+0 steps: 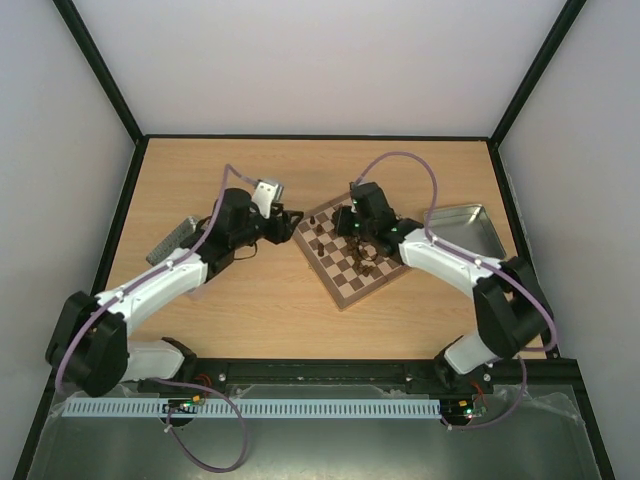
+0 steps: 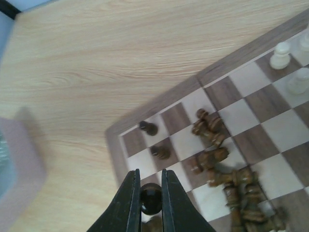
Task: Set up the chess pieces on the board
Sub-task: Place the chess piece on the chessboard.
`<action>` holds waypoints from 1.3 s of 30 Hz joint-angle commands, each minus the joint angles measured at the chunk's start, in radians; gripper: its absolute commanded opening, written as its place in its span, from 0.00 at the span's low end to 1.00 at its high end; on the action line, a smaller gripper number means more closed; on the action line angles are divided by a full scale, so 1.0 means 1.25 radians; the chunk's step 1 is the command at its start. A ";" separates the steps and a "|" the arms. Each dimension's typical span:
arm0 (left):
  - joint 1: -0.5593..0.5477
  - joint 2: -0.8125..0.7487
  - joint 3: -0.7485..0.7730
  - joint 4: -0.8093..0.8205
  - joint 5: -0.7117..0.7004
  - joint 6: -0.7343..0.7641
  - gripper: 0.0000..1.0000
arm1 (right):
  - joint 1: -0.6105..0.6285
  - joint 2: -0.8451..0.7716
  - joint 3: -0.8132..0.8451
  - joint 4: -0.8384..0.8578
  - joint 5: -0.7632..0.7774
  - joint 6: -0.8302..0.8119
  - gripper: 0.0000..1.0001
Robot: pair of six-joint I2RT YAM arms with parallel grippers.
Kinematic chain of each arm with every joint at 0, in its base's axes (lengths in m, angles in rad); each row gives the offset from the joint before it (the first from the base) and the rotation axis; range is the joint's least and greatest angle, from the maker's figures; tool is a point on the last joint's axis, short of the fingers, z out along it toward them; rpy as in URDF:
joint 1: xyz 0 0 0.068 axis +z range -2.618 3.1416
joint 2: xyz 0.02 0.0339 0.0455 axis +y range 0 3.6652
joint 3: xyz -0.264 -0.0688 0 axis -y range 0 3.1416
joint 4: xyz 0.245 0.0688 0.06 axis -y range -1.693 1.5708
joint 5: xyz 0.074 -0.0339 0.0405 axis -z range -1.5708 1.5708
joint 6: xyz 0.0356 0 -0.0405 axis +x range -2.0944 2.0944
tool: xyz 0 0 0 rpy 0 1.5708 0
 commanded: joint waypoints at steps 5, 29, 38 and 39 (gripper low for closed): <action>-0.001 -0.128 -0.085 -0.036 -0.108 -0.202 0.64 | 0.055 0.156 0.108 -0.096 0.176 -0.112 0.02; -0.001 -0.170 -0.151 -0.066 -0.090 -0.201 0.64 | 0.067 0.313 0.150 -0.081 0.136 -0.097 0.05; -0.001 -0.174 -0.155 -0.057 -0.079 -0.189 0.64 | 0.067 0.298 0.156 -0.088 0.114 -0.091 0.21; -0.001 -0.175 -0.154 -0.057 -0.078 -0.189 0.64 | 0.066 0.289 0.157 -0.090 0.114 -0.089 0.22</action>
